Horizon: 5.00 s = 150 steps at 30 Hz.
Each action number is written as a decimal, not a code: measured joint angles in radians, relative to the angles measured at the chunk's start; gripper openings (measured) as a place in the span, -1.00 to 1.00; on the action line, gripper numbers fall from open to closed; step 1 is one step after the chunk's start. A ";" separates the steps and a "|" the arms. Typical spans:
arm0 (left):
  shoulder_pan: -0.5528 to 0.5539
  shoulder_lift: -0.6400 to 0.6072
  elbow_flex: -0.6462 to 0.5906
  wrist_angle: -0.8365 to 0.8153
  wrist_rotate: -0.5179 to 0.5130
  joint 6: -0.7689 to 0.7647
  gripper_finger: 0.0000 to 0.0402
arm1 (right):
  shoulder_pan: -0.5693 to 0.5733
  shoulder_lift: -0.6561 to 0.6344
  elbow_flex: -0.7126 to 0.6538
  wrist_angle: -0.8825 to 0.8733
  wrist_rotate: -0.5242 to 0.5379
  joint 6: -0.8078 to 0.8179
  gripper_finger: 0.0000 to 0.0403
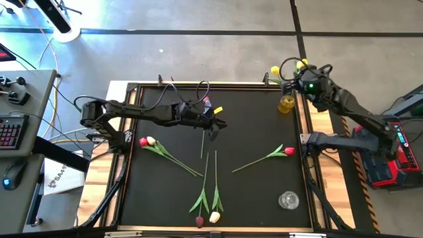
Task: Sort flowers into vase by color
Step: Put the yellow flower into the yellow vase, then put the top dark red flower into the yellow vase
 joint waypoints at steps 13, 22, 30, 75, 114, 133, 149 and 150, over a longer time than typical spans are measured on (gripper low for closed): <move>-0.021 0.000 0.000 -0.011 -0.001 -0.026 -0.63 | -0.033 -0.100 -0.138 0.221 -0.018 -0.118 -1.00; -0.019 0.000 0.000 -0.012 -0.050 -0.028 -0.63 | -0.051 -0.104 -0.123 0.160 -0.005 -0.140 -1.00; -0.016 0.000 0.000 -0.008 -0.079 -0.036 -0.63 | -0.095 -0.101 -0.249 0.254 -0.067 -0.071 -1.00; -0.047 0.000 0.000 -0.033 -0.078 -0.078 -0.63 | -0.095 -0.104 0.133 -0.255 -0.634 0.285 0.02; 0.056 0.000 0.000 -0.519 -0.329 -0.389 -0.63 | 0.202 -0.088 0.131 -0.279 -0.553 0.319 -0.09; 0.068 0.185 0.000 -0.369 -0.368 -0.408 -0.63 | 0.202 -0.074 0.131 -0.186 -0.738 0.354 -0.09; 0.074 0.302 0.002 -0.377 -0.256 -0.415 -0.67 | 0.202 -0.074 0.131 -0.198 -0.699 0.357 -0.09; 0.076 0.302 0.002 -0.379 -0.251 -0.405 -0.71 | 0.202 -0.074 0.131 -0.198 -0.692 0.357 -0.09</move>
